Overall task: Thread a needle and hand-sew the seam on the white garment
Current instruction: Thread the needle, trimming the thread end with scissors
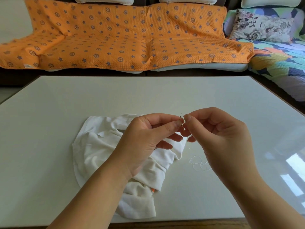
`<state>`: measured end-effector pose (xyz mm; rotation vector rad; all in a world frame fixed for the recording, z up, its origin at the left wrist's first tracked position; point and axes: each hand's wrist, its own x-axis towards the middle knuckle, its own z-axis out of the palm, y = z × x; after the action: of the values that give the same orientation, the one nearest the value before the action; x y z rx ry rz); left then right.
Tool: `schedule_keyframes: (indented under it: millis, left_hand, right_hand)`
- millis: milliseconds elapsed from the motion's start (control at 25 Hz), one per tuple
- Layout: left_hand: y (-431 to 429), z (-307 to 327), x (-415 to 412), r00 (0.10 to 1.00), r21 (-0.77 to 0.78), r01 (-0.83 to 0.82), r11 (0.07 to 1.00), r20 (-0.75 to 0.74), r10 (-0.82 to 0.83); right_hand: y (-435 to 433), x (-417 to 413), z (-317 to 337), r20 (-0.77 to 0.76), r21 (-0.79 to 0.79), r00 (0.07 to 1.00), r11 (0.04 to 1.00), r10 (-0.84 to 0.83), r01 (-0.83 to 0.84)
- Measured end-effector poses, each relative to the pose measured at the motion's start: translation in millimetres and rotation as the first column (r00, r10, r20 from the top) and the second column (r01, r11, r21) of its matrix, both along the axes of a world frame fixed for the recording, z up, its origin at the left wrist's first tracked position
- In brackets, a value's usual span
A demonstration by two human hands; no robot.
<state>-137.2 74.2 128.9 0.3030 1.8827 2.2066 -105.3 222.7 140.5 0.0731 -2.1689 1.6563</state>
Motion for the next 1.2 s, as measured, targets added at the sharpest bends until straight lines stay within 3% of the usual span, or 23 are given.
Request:
schedule_keyframes:
  millis: [1200]
  left_hand:
    - [-0.1, -1.1, -0.4, 0.999, -0.030, 0.010, 1.000, -0.034, -0.011]
  right_hand:
    - [-1.2, -0.5, -1.7, 0.001, 0.004, 1.000, 1.000, 0.006, -0.006]
